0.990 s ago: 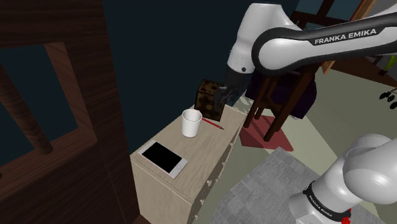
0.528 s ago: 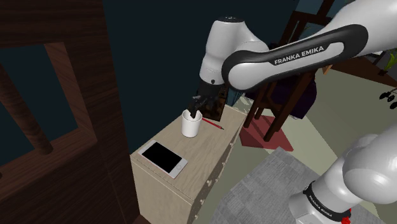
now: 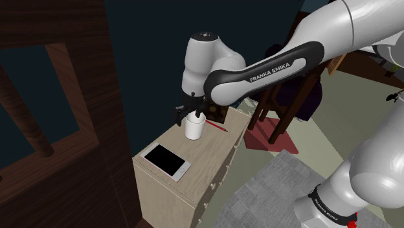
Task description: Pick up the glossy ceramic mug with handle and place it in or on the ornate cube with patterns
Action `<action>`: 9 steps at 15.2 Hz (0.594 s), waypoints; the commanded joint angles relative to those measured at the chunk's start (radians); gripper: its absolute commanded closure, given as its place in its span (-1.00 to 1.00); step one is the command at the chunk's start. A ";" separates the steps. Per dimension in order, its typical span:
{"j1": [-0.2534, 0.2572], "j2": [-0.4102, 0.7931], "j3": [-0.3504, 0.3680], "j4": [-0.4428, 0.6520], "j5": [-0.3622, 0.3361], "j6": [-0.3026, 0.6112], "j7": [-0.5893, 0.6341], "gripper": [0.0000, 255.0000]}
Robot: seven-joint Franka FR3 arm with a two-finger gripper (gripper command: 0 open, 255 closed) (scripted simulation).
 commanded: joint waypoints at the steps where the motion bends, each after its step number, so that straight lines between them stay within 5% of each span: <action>1: 0.001 0.017 -0.004 -0.009 -0.016 0.023 0.012 -1.00; 9: 0.004 0.051 -0.012 -0.018 -0.044 0.061 0.030 -1.00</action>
